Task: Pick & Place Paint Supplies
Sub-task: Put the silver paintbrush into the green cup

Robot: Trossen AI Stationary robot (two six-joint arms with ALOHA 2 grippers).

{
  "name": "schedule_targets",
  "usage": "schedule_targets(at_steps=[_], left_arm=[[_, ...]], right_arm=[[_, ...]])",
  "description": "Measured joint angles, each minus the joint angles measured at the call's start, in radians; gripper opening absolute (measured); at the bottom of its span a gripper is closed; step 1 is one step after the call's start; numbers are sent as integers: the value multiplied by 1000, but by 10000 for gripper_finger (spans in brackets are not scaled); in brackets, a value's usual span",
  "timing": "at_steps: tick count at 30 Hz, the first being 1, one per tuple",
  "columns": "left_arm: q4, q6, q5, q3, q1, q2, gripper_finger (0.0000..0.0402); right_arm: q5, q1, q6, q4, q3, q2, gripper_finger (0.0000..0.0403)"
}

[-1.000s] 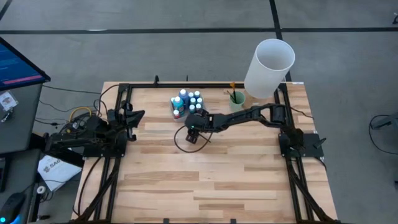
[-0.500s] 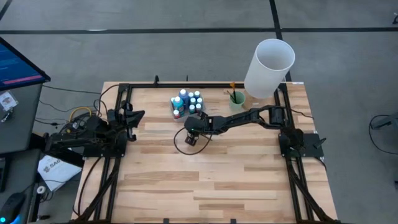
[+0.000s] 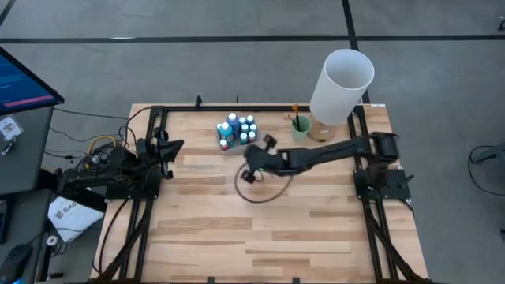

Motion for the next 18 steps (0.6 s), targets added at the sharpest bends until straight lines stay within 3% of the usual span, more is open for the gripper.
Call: schedule_targets(at_steps=[4, 9, 15, 18], left_arm=[[1, 0, 0, 0, 0, 0, 2], [0, 0, 0, 0, 0, 0, 2], [0, 0, 1, 0, 0, 0, 2], [0, 0, 1, 0, 0, 0, 2]], right_arm=[[274, 58, 6, 25, -135, -192, 0], [526, 64, -146, 302, -377, -370, 0], [531, -29, -564, 835, -586, -422, 0], [456, -99, -744, 1047, -636, -400, 0]])
